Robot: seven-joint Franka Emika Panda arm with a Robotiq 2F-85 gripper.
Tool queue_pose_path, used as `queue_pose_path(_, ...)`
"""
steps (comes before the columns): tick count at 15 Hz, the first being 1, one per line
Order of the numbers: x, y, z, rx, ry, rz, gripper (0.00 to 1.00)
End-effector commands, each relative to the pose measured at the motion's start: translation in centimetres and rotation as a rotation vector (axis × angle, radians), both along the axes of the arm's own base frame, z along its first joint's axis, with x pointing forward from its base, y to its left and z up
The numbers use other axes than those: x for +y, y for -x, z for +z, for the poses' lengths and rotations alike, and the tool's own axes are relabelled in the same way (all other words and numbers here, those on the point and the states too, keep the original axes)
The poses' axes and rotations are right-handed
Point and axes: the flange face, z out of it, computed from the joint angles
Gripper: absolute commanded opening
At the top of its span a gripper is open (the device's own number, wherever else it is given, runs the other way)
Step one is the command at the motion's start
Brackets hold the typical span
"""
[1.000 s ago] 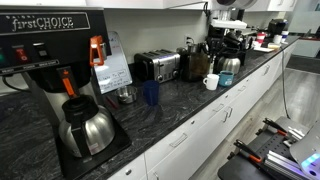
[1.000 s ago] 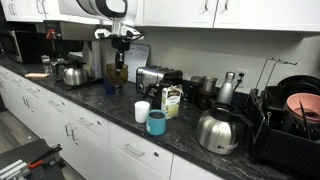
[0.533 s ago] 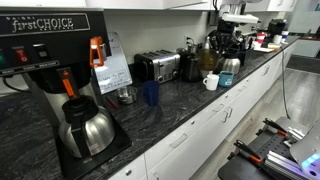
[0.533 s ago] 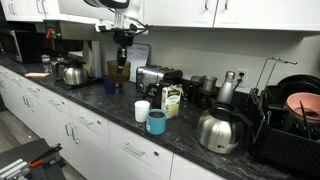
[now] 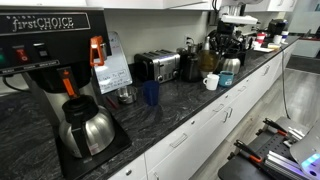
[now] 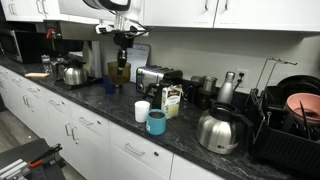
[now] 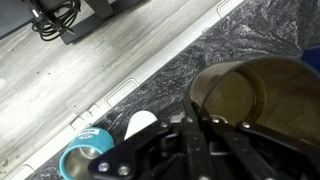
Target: Pick up the brown cup and place it on the box
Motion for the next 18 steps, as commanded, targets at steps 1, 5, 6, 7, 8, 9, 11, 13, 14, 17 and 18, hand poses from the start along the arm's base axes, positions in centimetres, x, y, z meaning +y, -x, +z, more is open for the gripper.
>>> queue_pose_path(1, -2.9, -1.2, -0.4, 0.008, -0.017, -0.109, 0.01)
queue_pose_path(5, -8.4, -2.4, -1.4, 0.023, -0.012, -0.282, 0.01)
queue_pose_path(6, -9.7, -2.6, -1.6, 0.029, -0.016, -0.32, 0.01)
queue_pose_path(7, -10.7, -2.9, -1.7, 0.031, -0.021, -0.35, 0.01)
queue_pose_path(8, -11.4, -3.2, -1.8, 0.033, -0.028, -0.368, 0.01)
queue_pose_path(9, -12.0, -3.3, -1.7, 0.032, -0.027, -0.375, 0.01)
queue_pose_path(11, -11.9, -2.8, -2.1, 0.034, -0.009, -0.351, 0.06)
queue_pose_path(13, -11.9, -3.0, -2.1, 0.034, -0.008, -0.356, 0.06)
queue_pose_path(14, -11.9, -3.0, -2.1, 0.034, -0.008, -0.357, 0.06)
queue_pose_path(17, -11.9, -3.0, -2.1, 0.034, -0.008, -0.358, 0.06)
queue_pose_path(18, -11.9, -3.0, -2.1, 0.034, -0.008, -0.358, 0.06)
